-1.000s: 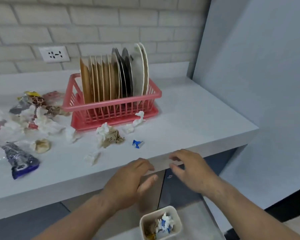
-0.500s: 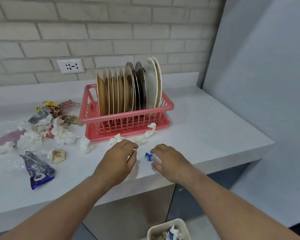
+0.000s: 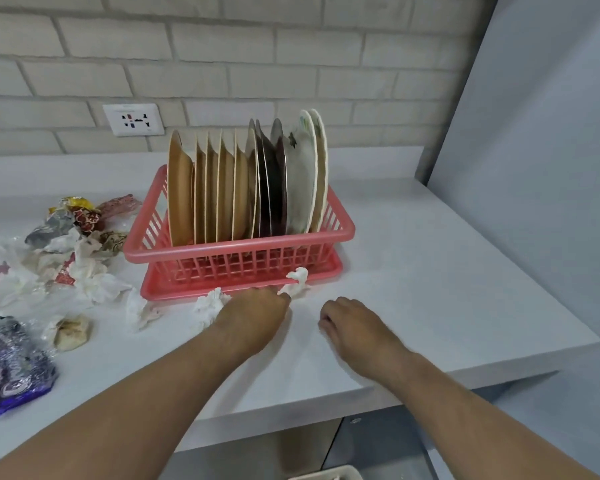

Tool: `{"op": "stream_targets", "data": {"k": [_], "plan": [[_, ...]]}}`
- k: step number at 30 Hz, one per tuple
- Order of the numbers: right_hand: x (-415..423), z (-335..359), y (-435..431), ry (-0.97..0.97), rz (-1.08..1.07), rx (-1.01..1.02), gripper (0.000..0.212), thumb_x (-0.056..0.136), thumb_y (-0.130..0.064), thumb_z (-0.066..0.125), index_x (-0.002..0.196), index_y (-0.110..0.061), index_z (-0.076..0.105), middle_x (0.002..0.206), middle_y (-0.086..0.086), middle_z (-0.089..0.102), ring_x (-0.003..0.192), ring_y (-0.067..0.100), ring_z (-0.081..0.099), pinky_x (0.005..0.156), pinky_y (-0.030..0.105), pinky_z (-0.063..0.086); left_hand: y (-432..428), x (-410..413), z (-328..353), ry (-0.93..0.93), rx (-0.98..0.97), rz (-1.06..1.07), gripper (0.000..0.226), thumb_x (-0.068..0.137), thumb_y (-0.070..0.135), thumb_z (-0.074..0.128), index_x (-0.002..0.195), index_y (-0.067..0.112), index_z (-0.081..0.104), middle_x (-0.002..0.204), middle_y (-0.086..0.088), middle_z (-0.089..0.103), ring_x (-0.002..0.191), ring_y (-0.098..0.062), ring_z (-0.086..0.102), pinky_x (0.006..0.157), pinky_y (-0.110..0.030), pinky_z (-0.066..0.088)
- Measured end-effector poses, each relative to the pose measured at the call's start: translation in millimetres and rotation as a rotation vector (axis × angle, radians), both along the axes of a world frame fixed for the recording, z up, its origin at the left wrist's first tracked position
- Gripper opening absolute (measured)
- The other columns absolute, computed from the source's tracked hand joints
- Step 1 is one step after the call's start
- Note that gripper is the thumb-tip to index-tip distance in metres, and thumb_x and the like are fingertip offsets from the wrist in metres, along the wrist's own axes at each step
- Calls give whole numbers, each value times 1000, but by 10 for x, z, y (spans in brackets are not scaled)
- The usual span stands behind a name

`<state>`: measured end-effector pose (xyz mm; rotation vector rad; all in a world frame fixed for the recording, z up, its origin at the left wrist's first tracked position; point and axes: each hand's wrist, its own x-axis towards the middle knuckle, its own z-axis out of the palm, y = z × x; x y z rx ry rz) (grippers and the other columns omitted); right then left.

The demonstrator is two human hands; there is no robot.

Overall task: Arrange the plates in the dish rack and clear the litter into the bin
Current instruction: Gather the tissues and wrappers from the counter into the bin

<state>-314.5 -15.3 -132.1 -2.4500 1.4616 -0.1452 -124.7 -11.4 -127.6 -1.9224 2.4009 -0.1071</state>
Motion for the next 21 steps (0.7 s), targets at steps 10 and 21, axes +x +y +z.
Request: {"op": "stream_targets", "data": {"k": [10,21], "plan": [[204,64,-305,-449,-192,80,18,94,-10,38,103,-22,48,94,-1,57,81,19,54,71,33,46,-13,170,101,251,-191,-165,15,90,14,45,79,19,53,83,1,57,73,-16,41,70,-31,42],[593,-73,-368,-226,-371,-17,37,94,-53,39,76,-27,58,86,-4,66,73,21,57,65,29,44,166,397,138,356,-214,100,6,89,19,45,87,19,50,85,6,53,80,-16,44,67,-28,34]]}}
